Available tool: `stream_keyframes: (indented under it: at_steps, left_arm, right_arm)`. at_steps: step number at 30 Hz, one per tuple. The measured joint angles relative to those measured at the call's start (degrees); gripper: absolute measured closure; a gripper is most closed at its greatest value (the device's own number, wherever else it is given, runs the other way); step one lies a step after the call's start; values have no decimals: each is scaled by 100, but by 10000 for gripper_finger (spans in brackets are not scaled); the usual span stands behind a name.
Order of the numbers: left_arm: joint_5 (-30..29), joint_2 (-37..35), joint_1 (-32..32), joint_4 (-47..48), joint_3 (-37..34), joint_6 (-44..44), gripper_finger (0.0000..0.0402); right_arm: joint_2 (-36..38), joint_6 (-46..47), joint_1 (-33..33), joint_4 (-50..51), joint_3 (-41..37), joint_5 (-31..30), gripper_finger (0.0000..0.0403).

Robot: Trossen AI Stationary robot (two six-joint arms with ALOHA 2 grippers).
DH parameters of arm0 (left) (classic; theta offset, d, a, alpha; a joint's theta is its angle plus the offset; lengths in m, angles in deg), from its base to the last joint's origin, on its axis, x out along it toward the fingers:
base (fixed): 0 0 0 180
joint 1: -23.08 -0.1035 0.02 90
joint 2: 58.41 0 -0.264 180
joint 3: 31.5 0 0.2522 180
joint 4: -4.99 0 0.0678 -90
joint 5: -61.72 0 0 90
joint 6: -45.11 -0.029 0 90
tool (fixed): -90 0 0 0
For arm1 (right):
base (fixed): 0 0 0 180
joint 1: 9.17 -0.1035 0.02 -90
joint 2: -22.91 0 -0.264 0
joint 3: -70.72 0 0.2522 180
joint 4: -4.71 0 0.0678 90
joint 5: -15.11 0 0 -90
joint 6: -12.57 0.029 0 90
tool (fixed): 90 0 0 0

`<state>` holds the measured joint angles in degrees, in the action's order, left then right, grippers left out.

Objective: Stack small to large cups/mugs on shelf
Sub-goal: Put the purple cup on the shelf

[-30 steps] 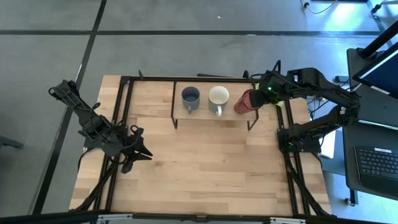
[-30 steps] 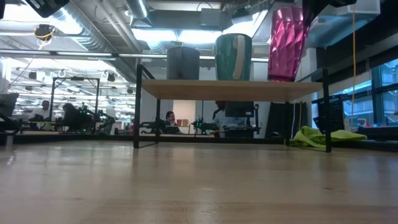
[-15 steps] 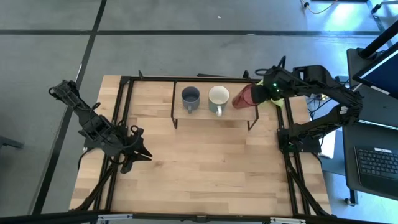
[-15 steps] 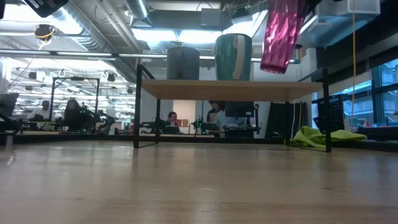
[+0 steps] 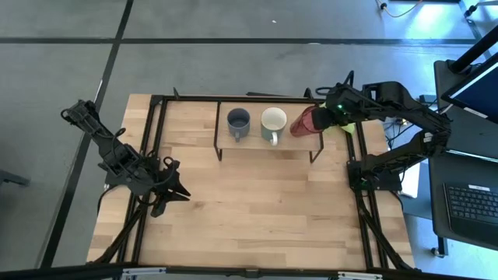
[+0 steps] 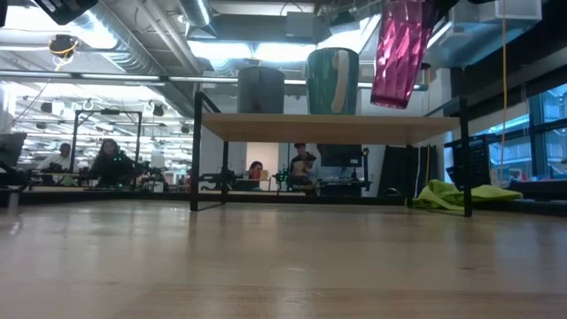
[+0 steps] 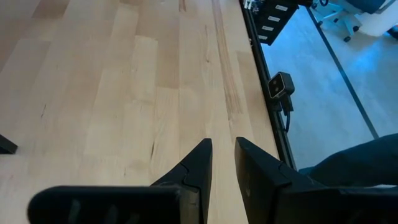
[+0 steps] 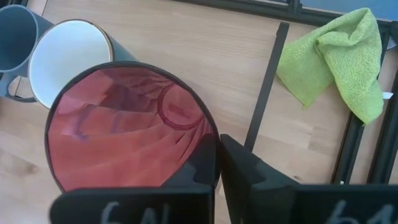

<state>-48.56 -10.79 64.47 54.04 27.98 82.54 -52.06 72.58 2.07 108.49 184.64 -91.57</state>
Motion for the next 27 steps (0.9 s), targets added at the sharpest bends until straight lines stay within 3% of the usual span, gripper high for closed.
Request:
stream_keyframes:
  at_steps: [27]
  left_arm:
    - [-2,0,1,-7,0,-46,337]
  right_arm:
    - [-5,-101,291,0,-2,291,384]
